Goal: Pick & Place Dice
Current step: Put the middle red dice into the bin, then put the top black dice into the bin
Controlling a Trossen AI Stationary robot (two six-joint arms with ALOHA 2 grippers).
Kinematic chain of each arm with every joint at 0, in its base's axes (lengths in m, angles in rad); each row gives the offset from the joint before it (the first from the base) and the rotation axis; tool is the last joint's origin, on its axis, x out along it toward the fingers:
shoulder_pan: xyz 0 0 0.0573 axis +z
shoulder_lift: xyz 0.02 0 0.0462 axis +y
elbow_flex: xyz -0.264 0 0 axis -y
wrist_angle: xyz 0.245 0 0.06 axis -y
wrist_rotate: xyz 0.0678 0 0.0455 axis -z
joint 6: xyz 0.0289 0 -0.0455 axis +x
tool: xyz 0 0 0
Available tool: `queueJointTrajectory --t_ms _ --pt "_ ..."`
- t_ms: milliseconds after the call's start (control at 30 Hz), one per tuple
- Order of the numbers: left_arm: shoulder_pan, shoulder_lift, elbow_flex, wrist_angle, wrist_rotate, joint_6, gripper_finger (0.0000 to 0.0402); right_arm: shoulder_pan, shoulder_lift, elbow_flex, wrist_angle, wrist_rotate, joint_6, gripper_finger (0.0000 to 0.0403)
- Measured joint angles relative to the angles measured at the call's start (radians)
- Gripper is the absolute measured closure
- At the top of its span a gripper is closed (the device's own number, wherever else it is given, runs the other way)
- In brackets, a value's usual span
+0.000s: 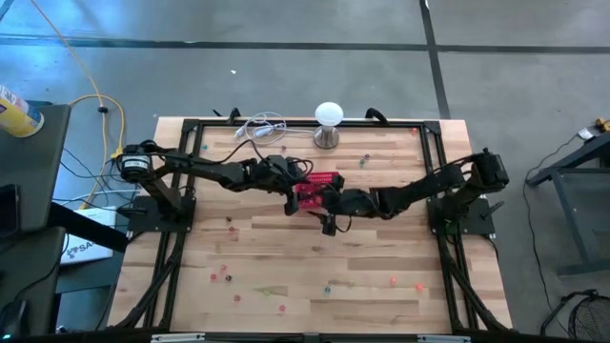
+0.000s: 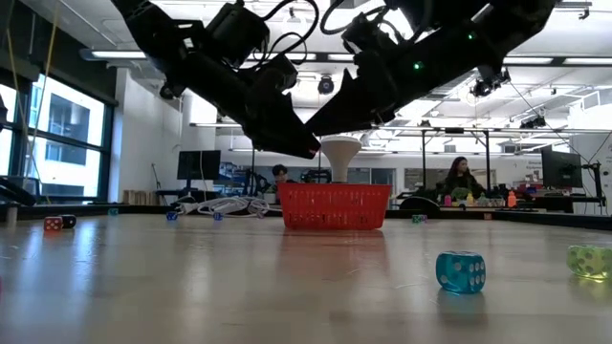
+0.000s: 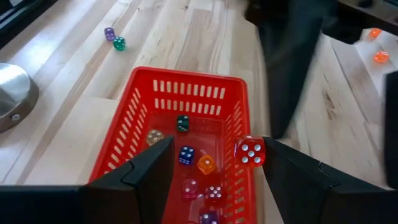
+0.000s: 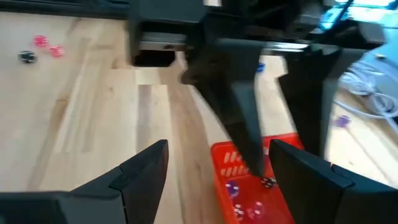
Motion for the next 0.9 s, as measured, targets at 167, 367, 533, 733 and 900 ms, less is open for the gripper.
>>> queueJointTrajectory --t_ms 167,367,533,733,900 --pt "0.019 0.000 0.000 0.000 -0.002 -0.012 0.0172 -0.022 0.000 0.000 -0.009 -0.014 -0.007 0.0133" --pt "0.033 -0.001 0.000 -0.003 -0.002 -0.018 0.0172 -0.063 0.012 0.000 -0.009 -0.079 0.003 0.0133" --pt "0.033 -0.001 -0.001 -0.007 0.000 -0.016 0.0172 -0.062 0.016 0.000 -0.027 -0.089 0.039 0.0133" --pt "0.030 -0.094 0.002 -0.099 0.181 -0.045 0.0172 0.013 -0.024 0.000 -0.021 -0.085 0.043 0.0133" --pt "0.028 -0.244 0.001 -0.470 0.400 -0.105 0.0172 0.118 -0.049 0.000 -0.018 -0.085 0.091 0.0133"
